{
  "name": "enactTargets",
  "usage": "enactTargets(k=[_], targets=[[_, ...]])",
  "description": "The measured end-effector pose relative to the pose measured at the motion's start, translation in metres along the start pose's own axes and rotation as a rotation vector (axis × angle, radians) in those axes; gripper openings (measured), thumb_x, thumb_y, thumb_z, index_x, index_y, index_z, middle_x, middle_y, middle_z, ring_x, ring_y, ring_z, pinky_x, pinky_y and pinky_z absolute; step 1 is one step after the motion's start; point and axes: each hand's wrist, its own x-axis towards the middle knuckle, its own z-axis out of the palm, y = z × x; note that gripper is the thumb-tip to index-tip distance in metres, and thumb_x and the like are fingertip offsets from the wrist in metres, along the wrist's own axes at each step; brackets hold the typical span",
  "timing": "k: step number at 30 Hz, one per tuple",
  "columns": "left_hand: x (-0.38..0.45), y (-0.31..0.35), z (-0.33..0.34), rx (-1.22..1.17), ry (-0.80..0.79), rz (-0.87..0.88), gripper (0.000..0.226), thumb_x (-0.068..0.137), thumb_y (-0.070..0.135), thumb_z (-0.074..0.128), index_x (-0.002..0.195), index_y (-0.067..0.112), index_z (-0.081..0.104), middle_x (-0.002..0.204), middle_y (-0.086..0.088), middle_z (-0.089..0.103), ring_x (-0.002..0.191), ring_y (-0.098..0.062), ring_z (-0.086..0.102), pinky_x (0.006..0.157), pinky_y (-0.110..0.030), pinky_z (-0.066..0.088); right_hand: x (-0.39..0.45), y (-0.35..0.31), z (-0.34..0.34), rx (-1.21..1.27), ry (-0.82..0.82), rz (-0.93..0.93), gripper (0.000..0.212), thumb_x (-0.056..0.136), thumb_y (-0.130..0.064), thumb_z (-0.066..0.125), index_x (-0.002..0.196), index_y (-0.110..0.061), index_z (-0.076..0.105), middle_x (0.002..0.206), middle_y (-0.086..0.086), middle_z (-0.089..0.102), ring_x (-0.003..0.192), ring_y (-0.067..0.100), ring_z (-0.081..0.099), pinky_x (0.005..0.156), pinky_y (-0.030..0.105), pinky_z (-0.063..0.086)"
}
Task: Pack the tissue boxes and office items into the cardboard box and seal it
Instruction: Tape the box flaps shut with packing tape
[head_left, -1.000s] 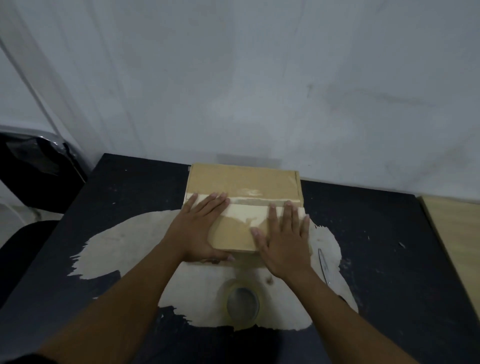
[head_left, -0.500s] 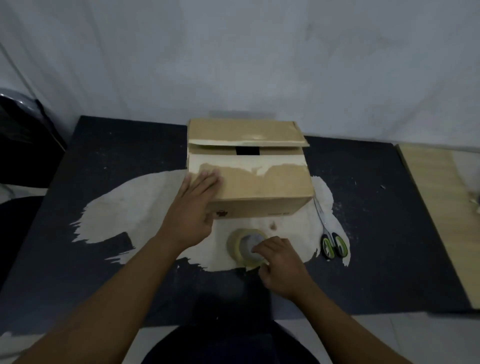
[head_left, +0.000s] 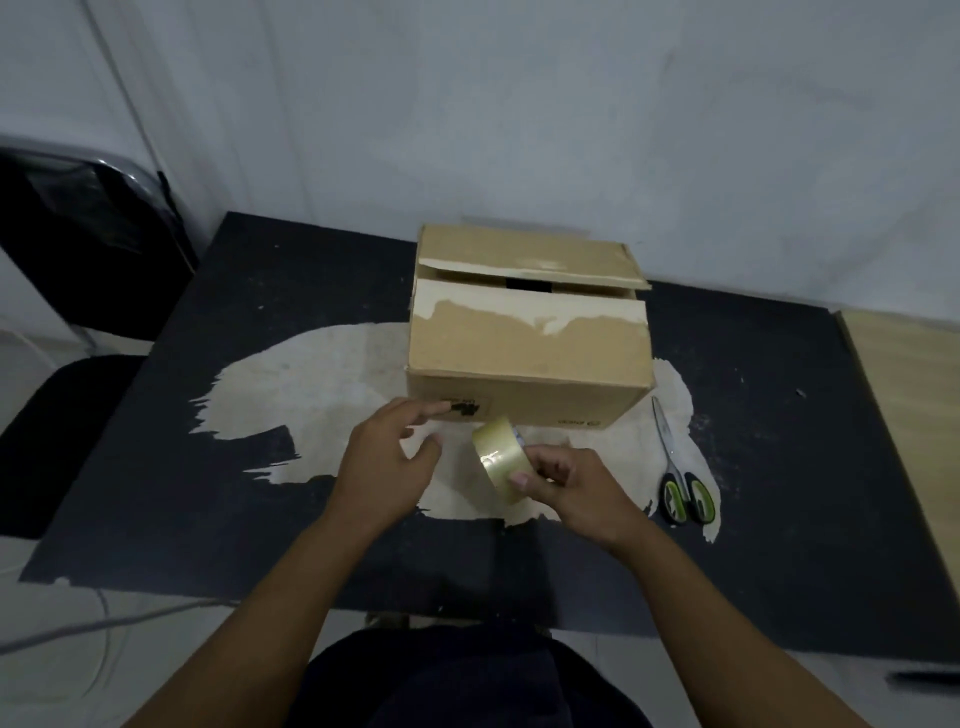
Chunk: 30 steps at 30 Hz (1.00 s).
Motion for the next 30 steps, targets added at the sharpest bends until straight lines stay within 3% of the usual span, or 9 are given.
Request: enactTargets(k=[2,4,8,13,15,17,19,25,30], targets=[[-0.001,0.013,0.003,-0.075,-0.051,-0.078,0.039,0.095,0.008,0.067,0.124,0.035,0.070,0.124,0.016,0.068,0.114,0.000,0.062,0.104,-0.033,0.052,-0.006,-0.013,-0.009,0.101,-0.026,-0.037,0.024,0.095,-0.010,0.067,0.118,-0.008,0.074,0.110,0.008,0.077,0.106,0.031,0.070,0.095,0.040,0.054],[0.000,0.031,0.006,-0.145,-0.096,-0.108,0.039,0.095,0.010,0.066,0.126,0.035,0.069,0.127,0.015,0.067,0.117,0.000,0.061,0.106,-0.035,0.050,-0.011,-0.025,-0.020,0.139,-0.049,-0.089,0.024,0.096,-0.009,0.066,0.118,-0.009,0.074,0.109,0.009,0.077,0.105,0.030,0.071,0.095,0.039,0.055],[0.005,0.066,0.008,-0.202,-0.093,-0.025,0.034,0.094,0.012,0.070,0.125,0.025,0.072,0.120,0.012,0.070,0.113,-0.007,0.067,0.104,-0.037,0.053,-0.017,-0.043,-0.041,0.154,-0.052,-0.155,0.023,0.095,-0.004,0.064,0.116,-0.005,0.073,0.102,0.004,0.077,0.093,0.009,0.071,0.080,0.022,0.054],[0.003,0.095,0.012,-0.020,-0.048,0.135,0.038,0.085,0.030,0.081,0.121,0.021,0.074,0.117,0.016,0.069,0.107,-0.006,0.069,0.096,-0.034,0.058,-0.016,-0.058,-0.059,0.137,-0.057,-0.242,0.024,0.096,-0.002,0.062,0.119,0.001,0.070,0.087,-0.011,0.075,0.079,-0.002,0.067,0.069,0.013,0.050],[0.003,0.100,0.013,0.042,0.009,0.134,0.040,0.081,0.031,0.086,0.119,0.021,0.076,0.115,0.016,0.071,0.104,-0.003,0.069,0.094,-0.033,0.059,-0.013,-0.063,-0.061,0.126,-0.031,-0.263,0.025,0.095,-0.004,0.064,0.119,-0.002,0.071,0.091,-0.008,0.076,0.083,0.003,0.069,0.071,0.018,0.053],[0.004,0.104,0.015,0.047,0.076,0.133,0.038,0.079,0.029,0.088,0.114,0.021,0.078,0.112,0.015,0.073,0.101,-0.002,0.069,0.093,-0.032,0.059,-0.008,-0.065,-0.060,0.118,0.002,-0.279,0.025,0.094,-0.010,0.068,0.119,-0.008,0.073,0.104,0.004,0.077,0.099,0.022,0.072,0.085,0.036,0.060],[0.004,0.107,0.016,0.035,0.125,0.116,0.034,0.078,0.026,0.089,0.111,0.021,0.080,0.110,0.016,0.074,0.100,0.000,0.070,0.093,-0.030,0.059,-0.004,-0.069,-0.058,0.110,0.009,-0.297,0.026,0.093,-0.011,0.069,0.118,-0.011,0.074,0.106,0.006,0.077,0.103,0.028,0.071,0.094,0.048,0.057],[0.010,0.109,0.012,-0.020,0.179,0.032,0.027,0.080,0.020,0.087,0.106,0.023,0.081,0.109,0.016,0.075,0.097,0.005,0.070,0.088,-0.017,0.058,0.009,-0.082,-0.053,0.058,0.031,-0.320,0.022,0.093,-0.010,0.069,0.114,-0.013,0.076,0.102,0.003,0.077,0.097,0.021,0.072,0.089,0.044,0.058],[0.023,0.107,0.004,-0.054,0.175,-0.010,0.017,0.083,0.022,0.084,0.099,0.022,0.080,0.103,0.015,0.075,0.097,0.001,0.070,0.085,-0.021,0.060,0.015,-0.088,-0.044,0.022,0.053,-0.333,0.021,0.093,-0.012,0.069,0.111,-0.018,0.077,0.098,-0.002,0.077,0.092,0.016,0.071,0.085,0.042,0.059]])
